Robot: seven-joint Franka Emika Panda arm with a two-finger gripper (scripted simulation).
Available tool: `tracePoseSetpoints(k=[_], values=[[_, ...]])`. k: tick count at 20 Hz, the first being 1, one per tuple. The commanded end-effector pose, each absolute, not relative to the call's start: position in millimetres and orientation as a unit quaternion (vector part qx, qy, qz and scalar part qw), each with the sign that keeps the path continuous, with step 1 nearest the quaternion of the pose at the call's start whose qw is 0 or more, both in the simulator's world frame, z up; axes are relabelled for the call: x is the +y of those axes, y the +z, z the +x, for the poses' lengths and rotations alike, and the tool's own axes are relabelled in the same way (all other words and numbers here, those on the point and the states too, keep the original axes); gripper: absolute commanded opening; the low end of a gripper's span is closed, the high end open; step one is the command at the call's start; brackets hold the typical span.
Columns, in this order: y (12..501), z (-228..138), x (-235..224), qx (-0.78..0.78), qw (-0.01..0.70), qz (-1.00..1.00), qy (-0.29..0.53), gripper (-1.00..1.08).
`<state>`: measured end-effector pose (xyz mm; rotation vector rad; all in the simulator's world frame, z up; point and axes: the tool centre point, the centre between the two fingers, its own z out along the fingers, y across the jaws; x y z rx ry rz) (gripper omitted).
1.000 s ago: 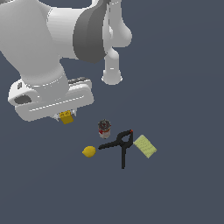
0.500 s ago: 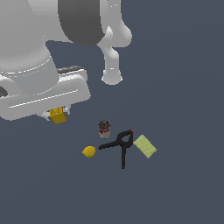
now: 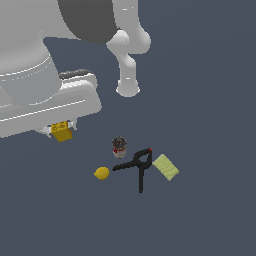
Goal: Pick up a designated object from a clutter of objects.
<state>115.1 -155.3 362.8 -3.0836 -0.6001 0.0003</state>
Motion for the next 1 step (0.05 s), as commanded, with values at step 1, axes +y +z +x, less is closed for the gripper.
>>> tracePoseSetpoints(k=[1], values=[[364.2,116.0,-155.4,-0.191,0.0,-0.982,0.0,-1.0]])
